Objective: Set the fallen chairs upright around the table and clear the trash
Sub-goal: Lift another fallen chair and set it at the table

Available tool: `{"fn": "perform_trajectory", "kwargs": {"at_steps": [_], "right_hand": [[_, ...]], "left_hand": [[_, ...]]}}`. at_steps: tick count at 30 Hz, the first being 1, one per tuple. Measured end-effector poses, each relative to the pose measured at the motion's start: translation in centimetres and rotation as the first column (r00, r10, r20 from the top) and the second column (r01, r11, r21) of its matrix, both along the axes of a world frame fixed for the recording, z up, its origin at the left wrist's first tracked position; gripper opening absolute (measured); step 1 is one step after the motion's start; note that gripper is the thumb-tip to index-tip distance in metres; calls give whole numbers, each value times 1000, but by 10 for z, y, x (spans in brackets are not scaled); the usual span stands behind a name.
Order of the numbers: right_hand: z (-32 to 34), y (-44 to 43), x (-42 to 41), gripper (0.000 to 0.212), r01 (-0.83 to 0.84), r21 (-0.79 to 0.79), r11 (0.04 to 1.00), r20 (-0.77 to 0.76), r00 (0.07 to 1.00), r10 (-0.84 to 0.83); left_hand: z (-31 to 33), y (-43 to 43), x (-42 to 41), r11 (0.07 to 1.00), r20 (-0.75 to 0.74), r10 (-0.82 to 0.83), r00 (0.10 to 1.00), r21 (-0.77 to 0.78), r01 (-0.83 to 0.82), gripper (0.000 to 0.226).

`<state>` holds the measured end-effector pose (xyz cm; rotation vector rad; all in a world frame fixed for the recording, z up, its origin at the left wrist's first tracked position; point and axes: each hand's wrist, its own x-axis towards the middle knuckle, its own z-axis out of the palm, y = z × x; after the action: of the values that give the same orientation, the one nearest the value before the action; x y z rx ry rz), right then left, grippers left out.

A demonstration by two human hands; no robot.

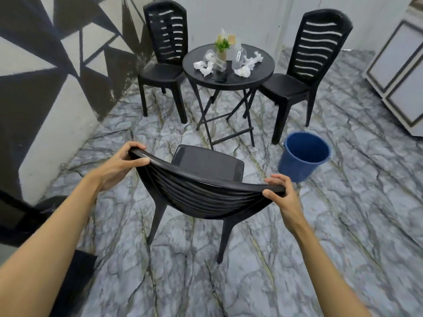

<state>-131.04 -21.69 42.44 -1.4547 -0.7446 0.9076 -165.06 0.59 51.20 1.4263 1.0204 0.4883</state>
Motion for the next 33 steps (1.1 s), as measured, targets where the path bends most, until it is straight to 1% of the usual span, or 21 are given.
{"fn": "perform_trajectory", "kwargs": {"at_steps": [2,4,7,10,12,14,15,16,17,18,19,23,25,27,29,30,31,32,33], "right_hand": [[-5,7,-7,77,80,27,996,-39,996,-79],[-5,18,-9,74,121,56,991,-61,991,-118],[6,48,-9,69,62,57,996,-23,998,-61],[16,82,-8,58,-35,27,999,-5,999,35],[19,94,-1,70,-36,30,999,-5,999,36],[21,103,10,81,-57,30,998,-3,998,57],[22,108,16,82,-81,20,997,-2,997,81],[24,115,20,83,-98,11,995,-4,995,98],[27,123,24,83,-106,12,994,-10,994,106],[29,131,26,82,-104,19,994,-17,994,104],[32,138,28,80,-96,25,995,-22,995,97],[34,154,33,65,-103,37,994,-51,993,105],[36,163,38,68,-113,68,991,-80,990,119],[41,175,43,75,-119,85,989,-119,984,129],[49,189,47,74,-129,120,984,-172,974,149],[54,197,50,73,-127,141,982,-197,968,154],[58,207,53,72,-120,155,981,-218,964,152],[62,217,55,71,-112,164,980,-236,960,149],[66,228,58,69,-100,167,981,-250,958,140]], "left_hand": [[-4,1,-7,1000,-4,-7,1000,0,7,58],[-13,1,-13,1000,-2,5,1000,25,-5,42],[-30,1,-28,990,45,126,991,62,-129,20],[-44,6,-39,970,146,244,959,-12,-245,27],[-47,10,-34,965,191,262,946,-34,-261,27],[-47,19,-25,960,237,279,931,-37,-278,20],[-45,24,-21,956,256,293,921,-47,-290,33],[-43,30,-18,953,272,300,914,-53,-297,53],[-42,36,-15,949,278,314,908,-58,-311,69],[-41,42,-13,944,289,328,900,-61,-324,77],[-39,47,-12,943,301,330,895,-65,-326,80],[-34,65,-8,940,291,341,894,-78,-333,80],[-31,71,-6,946,270,324,907,-72,-316,75],[-28,81,0,948,266,317,910,-62,-312,59],[-23,94,10,938,287,344,894,-54,-343,35],[-19,102,15,930,288,362,887,-52,-363,28],[-15,111,20,928,291,367,884,-54,-368,26],[-11,121,25,932,300,358,884,-56,-359,30],[-7,133,28,937,309,344,887,-52,-345,41]]}}
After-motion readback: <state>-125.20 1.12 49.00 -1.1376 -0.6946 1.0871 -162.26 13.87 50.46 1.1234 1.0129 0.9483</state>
